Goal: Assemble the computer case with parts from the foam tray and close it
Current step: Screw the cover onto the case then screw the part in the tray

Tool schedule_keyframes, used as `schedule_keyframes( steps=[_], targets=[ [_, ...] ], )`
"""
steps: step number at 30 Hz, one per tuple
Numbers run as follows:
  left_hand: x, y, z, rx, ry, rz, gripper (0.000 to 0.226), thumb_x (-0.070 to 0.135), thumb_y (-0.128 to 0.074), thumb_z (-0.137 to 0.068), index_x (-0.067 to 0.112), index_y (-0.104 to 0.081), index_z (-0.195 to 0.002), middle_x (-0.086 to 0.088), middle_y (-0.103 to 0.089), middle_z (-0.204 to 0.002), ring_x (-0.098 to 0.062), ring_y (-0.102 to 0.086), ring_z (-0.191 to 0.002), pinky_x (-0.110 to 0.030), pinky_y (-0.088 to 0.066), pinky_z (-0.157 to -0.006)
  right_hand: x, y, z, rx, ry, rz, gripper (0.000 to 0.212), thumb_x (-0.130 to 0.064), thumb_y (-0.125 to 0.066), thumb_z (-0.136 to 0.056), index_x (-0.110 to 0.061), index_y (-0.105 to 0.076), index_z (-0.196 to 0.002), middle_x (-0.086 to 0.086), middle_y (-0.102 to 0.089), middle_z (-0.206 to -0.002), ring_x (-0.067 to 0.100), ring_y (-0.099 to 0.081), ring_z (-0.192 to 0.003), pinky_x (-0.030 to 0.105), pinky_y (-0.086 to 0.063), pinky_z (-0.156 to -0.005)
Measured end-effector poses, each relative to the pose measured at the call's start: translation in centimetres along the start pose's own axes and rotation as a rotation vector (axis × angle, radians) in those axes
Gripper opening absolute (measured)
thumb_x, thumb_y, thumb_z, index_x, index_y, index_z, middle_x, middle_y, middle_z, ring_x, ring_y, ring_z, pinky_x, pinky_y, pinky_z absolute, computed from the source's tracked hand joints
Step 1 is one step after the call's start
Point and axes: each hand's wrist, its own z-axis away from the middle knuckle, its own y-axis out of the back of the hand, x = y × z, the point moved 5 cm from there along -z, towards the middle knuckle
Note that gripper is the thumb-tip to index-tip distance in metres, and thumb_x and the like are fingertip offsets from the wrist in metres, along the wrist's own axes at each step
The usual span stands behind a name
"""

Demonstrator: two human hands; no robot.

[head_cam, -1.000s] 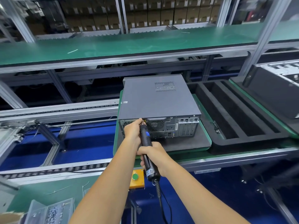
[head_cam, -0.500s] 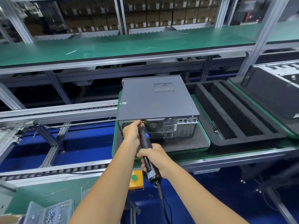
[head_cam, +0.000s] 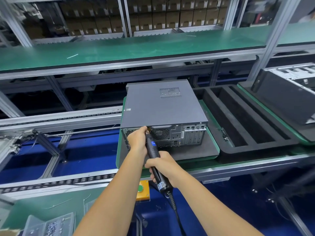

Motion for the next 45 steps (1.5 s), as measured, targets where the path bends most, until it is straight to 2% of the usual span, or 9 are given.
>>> schedule_keyframes(
  steps=[5,16,19,23,29,35,38,42,45],
  targets=[
    [2.7,-1.0,0.4,0.013,-0.153,-0.092,0.016,0.009,-0.057,-0.070,0.009,-0.050,-0.056,-0.005,-0.050,-0.059,-0.018,-0.042,-0.053,-0.025,-0.037,-0.050,-1.2,0.5,0.0,-0.005,0.054,0.061,0.028,-0.008,-0.067,-0.078,-0.011,-0.048,-0.098,0.010,-0.055,-0.072,0.018,-0.057,-0.049,0.031,-0.051,-0.051],
    [5.9,-4.6,0.5,-0.063,-0.133,-0.082,0.015,0.015,-0.044,-0.077,0.014,-0.040,-0.062,-0.002,-0.043,-0.062,-0.017,-0.037,-0.053,-0.024,-0.036,-0.052,-5.1,3.0,-0.3,0.015,0.140,0.176,0.032,-0.009,-0.069,-0.076,-0.009,-0.049,-0.102,0.011,-0.057,-0.070,0.021,-0.057,-0.049,0.029,-0.050,-0.047],
    [6.6,-7.4,0.3,-0.070,-0.176,-0.059,0.018,0.009,-0.047,-0.076,0.010,-0.049,-0.058,-0.003,-0.051,-0.060,-0.017,-0.043,-0.054,-0.028,-0.040,-0.056,-6.5,5.3,-0.7,0.042,0.169,0.177,0.027,-0.008,-0.068,-0.076,-0.009,-0.051,-0.097,0.009,-0.058,-0.068,0.021,-0.057,-0.049,0.029,-0.050,-0.047],
    [6.5,-12.8,-0.3,-0.120,-0.278,-0.133,0.017,0.002,-0.057,-0.076,0.007,-0.061,-0.060,-0.006,-0.061,-0.063,-0.015,-0.054,-0.055,-0.021,-0.046,-0.052,-8.0,10.9,-1.5,0.085,0.175,0.129,0.026,-0.007,-0.068,-0.077,-0.009,-0.050,-0.096,0.010,-0.057,-0.069,0.019,-0.056,-0.046,0.029,-0.049,-0.046],
    [2.3,-25.1,-0.5,-0.192,-0.391,-0.288,0.016,-0.001,-0.057,-0.067,0.010,-0.053,-0.055,-0.002,-0.045,-0.058,-0.017,-0.037,-0.058,-0.025,-0.037,-0.058,-9.1,23.6,-3.6,0.166,0.184,0.110,0.024,-0.007,-0.066,-0.077,-0.008,-0.048,-0.092,0.011,-0.056,-0.070,0.022,-0.055,-0.047,0.030,-0.048,-0.046],
    [-4.9,-36.6,-1.4,-0.170,-0.466,-0.457,0.014,0.006,-0.057,-0.072,0.010,-0.063,-0.060,0.003,-0.062,-0.062,-0.008,-0.051,-0.056,-0.022,-0.045,-0.060,-7.5,38.1,-6.3,0.264,0.078,0.090,0.026,-0.008,-0.065,-0.074,-0.006,-0.047,-0.092,0.012,-0.056,-0.072,0.023,-0.055,-0.046,0.032,-0.048,-0.048],
    [-8.8,-40.2,-2.4,-0.267,-0.485,-0.749,0.019,0.002,-0.062,-0.073,0.016,-0.070,-0.064,0.003,-0.070,-0.076,-0.009,-0.061,-0.070,-0.014,-0.044,-0.060,-5.9,43.3,-8.0,0.327,0.009,0.106,0.025,-0.010,-0.065,-0.074,-0.009,-0.046,-0.091,0.011,-0.053,-0.078,0.024,-0.057,-0.052,0.036,-0.047,-0.056],
    [-15.1,-42.6,-3.6,-0.505,-0.510,-1.292,0.014,-0.001,-0.061,-0.075,0.003,-0.073,-0.083,-0.010,-0.070,-0.092,-0.023,-0.062,-0.089,-0.027,-0.049,-0.076,-3.8,46.4,-10.5,0.290,-0.060,0.063,0.018,-0.002,-0.062,-0.076,-0.008,-0.046,-0.082,0.009,-0.050,-0.062,0.024,-0.053,-0.044,0.034,-0.046,-0.049],
    [-18.4,-43.1,-4.3,-0.617,-0.477,-1.596,0.005,0.000,-0.057,-0.078,0.001,-0.057,-0.072,-0.017,-0.063,-0.086,-0.031,-0.058,-0.080,-0.032,-0.045,-0.065,-2.8,47.0,-12.5,0.269,-0.081,0.081,0.013,-0.002,-0.062,-0.075,-0.009,-0.051,-0.079,0.010,-0.050,-0.065,0.023,-0.052,-0.046,0.033,-0.046,-0.050]
  ],
)
